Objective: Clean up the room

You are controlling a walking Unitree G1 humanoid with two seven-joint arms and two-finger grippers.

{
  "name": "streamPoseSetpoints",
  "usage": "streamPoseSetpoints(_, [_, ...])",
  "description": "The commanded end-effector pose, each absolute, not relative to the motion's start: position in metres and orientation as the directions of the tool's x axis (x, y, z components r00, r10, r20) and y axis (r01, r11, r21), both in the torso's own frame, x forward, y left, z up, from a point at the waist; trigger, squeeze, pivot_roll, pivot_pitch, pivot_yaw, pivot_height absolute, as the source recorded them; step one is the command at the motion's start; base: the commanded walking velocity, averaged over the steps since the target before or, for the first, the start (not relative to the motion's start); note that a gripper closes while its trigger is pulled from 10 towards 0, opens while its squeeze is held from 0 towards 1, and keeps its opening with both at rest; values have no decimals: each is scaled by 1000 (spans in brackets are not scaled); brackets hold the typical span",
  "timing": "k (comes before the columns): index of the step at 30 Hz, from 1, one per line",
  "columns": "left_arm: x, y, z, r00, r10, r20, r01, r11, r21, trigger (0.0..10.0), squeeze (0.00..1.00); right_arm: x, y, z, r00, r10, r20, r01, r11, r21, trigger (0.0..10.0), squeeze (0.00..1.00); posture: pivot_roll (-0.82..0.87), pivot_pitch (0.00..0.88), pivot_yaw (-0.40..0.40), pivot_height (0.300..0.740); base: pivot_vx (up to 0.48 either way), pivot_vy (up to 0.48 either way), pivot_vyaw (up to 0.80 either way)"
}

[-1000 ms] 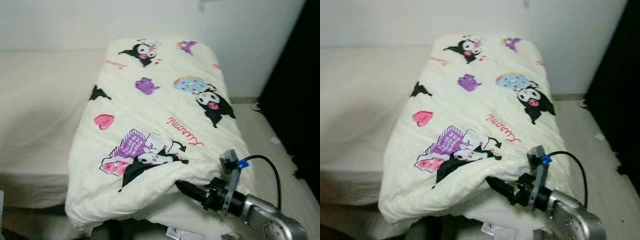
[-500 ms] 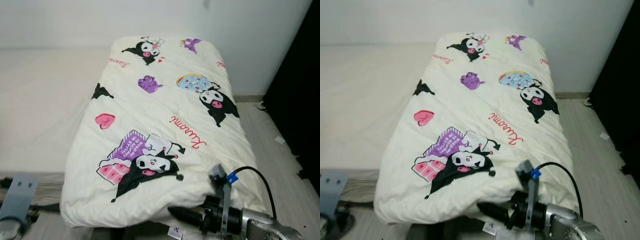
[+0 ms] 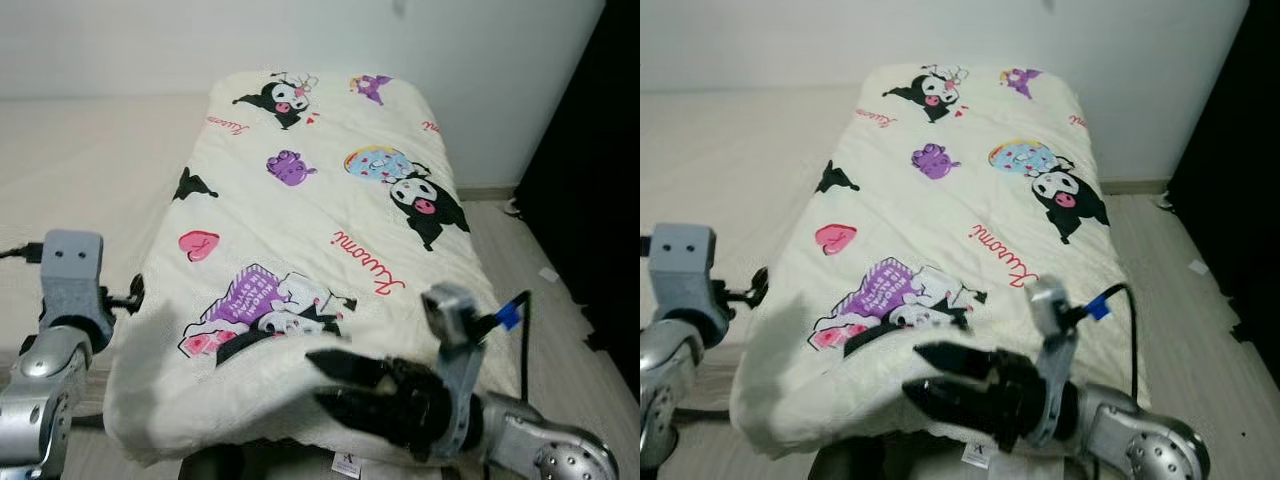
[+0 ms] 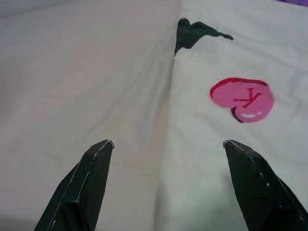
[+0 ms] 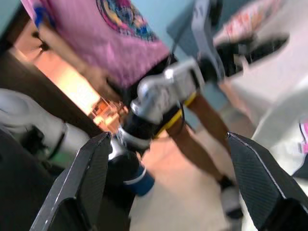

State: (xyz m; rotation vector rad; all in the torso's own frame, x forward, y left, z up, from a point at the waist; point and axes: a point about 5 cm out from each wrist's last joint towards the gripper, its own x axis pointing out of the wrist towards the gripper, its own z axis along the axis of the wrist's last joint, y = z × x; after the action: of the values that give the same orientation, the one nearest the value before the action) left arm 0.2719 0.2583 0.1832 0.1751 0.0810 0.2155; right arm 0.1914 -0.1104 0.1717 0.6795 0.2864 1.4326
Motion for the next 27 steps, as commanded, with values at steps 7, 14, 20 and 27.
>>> streamPoseSetpoints(7, [279,237,170,986,132,-104,-115,981,153,10000,0,177,-121,176,157,972,174,-783,15,622,10000,0,-71,143,74,510,0,0,0])
streamPoseSetpoints(14, [288,224,169,996,69,-58,-67,997,29,10000,0,242,-170,182,670,713,207,-673,466,575,10000,0,-86,140,73,510,0,0,0])
streamPoseSetpoints(20, [305,205,162,997,68,-35,-74,978,-194,10000,0,266,-197,158,871,472,140,-451,651,610,10000,0,-95,118,67,533,0,0,0])
streamPoseSetpoints(27, [313,184,131,994,21,-109,-43,977,-209,10000,0,273,-195,145,907,412,88,-372,685,626,10000,0,-107,95,60,560,0,0,0])
